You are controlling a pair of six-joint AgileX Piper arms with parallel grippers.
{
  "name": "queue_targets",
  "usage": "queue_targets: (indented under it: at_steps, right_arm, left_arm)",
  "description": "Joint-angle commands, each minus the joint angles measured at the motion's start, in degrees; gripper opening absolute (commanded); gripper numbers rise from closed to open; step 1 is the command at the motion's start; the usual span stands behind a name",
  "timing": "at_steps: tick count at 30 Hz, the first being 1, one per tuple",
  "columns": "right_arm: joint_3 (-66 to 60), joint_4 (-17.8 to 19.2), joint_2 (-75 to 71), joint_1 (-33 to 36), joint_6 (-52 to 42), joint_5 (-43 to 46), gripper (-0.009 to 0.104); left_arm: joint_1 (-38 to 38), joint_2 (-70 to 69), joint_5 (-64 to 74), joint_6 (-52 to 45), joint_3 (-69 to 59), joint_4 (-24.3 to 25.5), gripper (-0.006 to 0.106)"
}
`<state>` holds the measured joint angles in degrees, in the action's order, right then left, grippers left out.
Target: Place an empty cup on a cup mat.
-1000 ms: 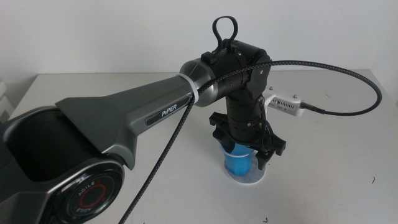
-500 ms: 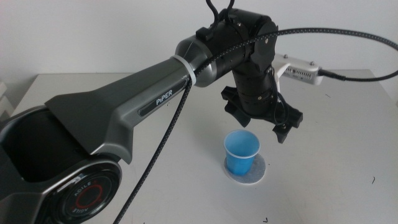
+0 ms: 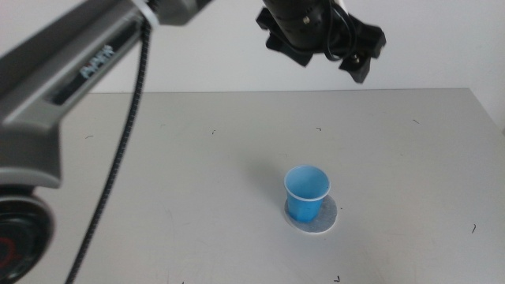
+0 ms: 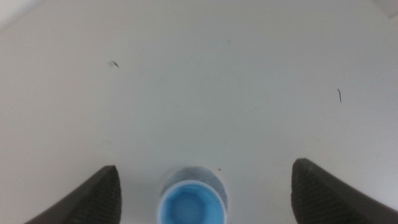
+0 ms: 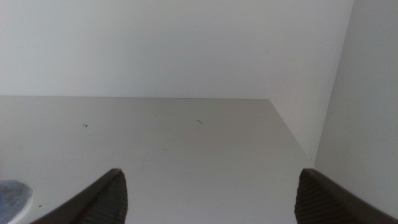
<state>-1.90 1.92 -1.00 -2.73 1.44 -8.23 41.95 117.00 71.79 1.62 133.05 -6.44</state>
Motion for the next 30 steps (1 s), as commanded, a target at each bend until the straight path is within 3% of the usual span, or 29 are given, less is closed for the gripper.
queue_targets:
  at_steps: [1, 5, 12, 14, 23, 30]
  right_arm:
    - [0.66, 0.52, -1.1, -0.04, -0.49, 4.45, 0.094]
    - [0.66, 0.52, -1.1, -0.04, -0.49, 4.45, 0.094]
    - [0.66, 0.52, -1.1, -0.04, -0.49, 4.45, 0.094]
    - [0.66, 0.52, -1.1, -0.04, -0.49, 4.45, 0.094]
    - [0.66, 0.52, -1.1, -0.04, -0.49, 4.45, 0.094]
    - [0.66, 0.52, -1.1, -0.04, -0.49, 4.45, 0.094]
  left_arm:
    - [-0.34, -7.83, 3.32, -2.43, 2.02, 1.04, 0.105]
    - [-0.39, -13.84, 3.32, -3.08, 1.57, 7.22, 0.105]
    - [-0.54, -27.62, 3.32, 2.08, -9.02, 23.16, 0.105]
    - [-1.93, -30.94, 3.26, 3.29, -12.72, 25.15, 0.105]
    - [-19.89, -46.35, -5.07, 0.71, -34.93, 17.32, 0.105]
    - [-31.82, -59.66, -17.79, -0.17, -55.88, 14.4, 0.105]
